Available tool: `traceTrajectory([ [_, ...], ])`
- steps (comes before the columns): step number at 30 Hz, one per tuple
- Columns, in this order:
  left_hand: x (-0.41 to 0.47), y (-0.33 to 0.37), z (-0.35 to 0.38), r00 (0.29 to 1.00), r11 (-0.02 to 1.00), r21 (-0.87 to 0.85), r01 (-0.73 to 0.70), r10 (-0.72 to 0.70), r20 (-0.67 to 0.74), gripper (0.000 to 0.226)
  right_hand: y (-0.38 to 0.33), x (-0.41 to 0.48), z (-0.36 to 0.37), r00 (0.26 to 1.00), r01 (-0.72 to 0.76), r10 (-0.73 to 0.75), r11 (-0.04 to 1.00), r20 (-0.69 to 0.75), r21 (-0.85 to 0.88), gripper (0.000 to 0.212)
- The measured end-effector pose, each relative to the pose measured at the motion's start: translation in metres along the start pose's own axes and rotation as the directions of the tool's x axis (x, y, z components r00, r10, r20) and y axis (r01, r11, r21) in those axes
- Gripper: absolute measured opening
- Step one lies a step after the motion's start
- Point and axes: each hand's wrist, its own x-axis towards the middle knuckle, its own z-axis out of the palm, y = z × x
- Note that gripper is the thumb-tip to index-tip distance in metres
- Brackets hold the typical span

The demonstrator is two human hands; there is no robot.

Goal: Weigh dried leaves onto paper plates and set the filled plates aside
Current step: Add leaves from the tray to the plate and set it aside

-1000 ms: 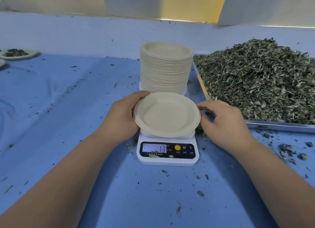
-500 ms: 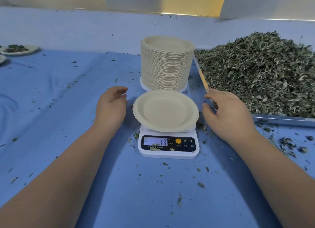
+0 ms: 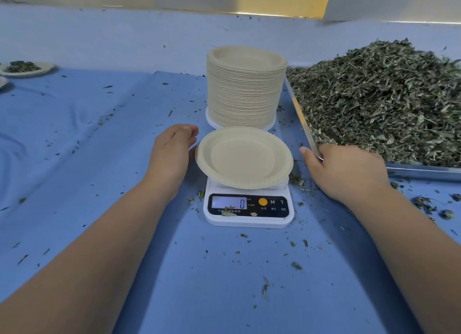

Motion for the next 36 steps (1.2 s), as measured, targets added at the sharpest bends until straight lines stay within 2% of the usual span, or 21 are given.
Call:
traceTrajectory([
  [13,-0.007,0.004,0.003,0.998,0.984,0.170,-0.052,0.048,0.031,0.040,0.006,0.003,0.010,0.997,0.053,-0.053,0.999,-0.058,-0.008,0.056],
  [21,-0.008,0.004,0.003,0.999,0.991,0.123,-0.047,0.046,0.010,0.035,0.007,0.006,0.011,0.989,0.062,-0.048,0.993,-0.143,0.102,0.063],
  [26,-0.004,0.004,-0.002,0.998,0.995,-0.093,0.033,-0.039,-0.056,0.027,0.010,0.006,0.011,0.983,0.068,-0.046,0.990,-0.176,0.122,0.062],
  [30,-0.004,0.003,0.000,0.999,0.996,-0.084,0.024,-0.027,-0.036,0.026,0.012,0.008,0.009,0.981,0.062,-0.025,0.981,-0.195,0.187,0.056],
  [32,-0.004,0.002,0.001,0.999,0.998,-0.063,0.021,-0.023,-0.032,0.027,0.012,0.017,0.008,0.991,0.040,-0.011,0.975,-0.132,0.219,0.056],
  [36,-0.002,0.001,0.002,0.999,0.998,-0.063,0.022,-0.024,-0.030,0.026,0.011,0.061,0.009,0.988,-0.006,-0.026,0.979,0.153,0.206,0.066],
])
